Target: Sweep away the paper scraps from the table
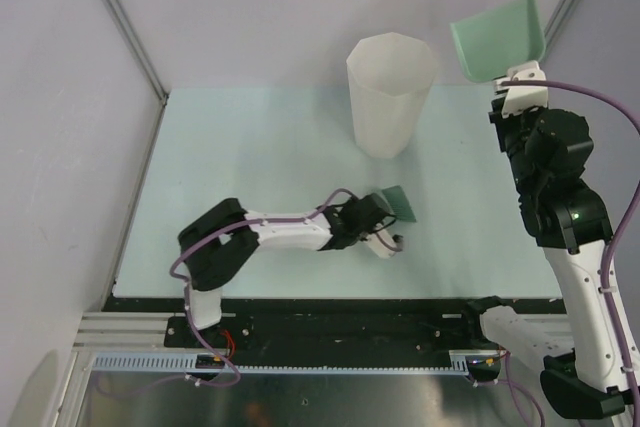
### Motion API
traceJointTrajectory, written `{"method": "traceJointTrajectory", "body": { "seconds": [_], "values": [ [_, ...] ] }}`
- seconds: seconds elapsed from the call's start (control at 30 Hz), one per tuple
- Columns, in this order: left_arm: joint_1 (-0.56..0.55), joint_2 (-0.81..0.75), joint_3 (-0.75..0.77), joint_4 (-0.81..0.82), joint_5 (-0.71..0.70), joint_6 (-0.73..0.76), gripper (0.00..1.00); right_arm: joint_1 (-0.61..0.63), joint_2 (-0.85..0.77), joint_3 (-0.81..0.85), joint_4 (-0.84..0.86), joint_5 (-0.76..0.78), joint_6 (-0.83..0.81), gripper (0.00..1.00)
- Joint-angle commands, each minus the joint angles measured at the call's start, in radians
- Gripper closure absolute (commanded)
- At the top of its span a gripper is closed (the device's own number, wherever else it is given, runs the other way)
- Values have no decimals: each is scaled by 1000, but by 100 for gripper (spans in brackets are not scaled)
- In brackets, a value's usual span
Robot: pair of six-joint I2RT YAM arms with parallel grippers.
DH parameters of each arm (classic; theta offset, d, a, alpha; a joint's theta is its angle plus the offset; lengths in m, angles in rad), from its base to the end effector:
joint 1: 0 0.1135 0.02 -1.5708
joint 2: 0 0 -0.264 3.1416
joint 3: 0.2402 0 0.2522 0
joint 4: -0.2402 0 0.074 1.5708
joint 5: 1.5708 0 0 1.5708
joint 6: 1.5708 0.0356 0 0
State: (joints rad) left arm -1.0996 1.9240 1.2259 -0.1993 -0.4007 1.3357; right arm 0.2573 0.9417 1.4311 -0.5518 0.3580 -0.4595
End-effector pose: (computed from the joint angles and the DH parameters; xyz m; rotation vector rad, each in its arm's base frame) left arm 0.1958 -0.3538 0.1662 2.2441 1.0132 0.5965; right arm 0.1577 0.0286 0.4884 -0.3112 1.6182 -0.4465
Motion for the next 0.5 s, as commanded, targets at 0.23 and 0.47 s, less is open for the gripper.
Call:
{"method": "traceJointTrajectory", "body": {
  "seconds": [0.23,0.47],
  "values": [
    [201,-285,-402,-181,-41,-216,100,175,52,92,-109,6,48,100],
    [230,-468,-580,-186,-41,-299,100,310,123,144,-151,38,47,100]
  ]
}}
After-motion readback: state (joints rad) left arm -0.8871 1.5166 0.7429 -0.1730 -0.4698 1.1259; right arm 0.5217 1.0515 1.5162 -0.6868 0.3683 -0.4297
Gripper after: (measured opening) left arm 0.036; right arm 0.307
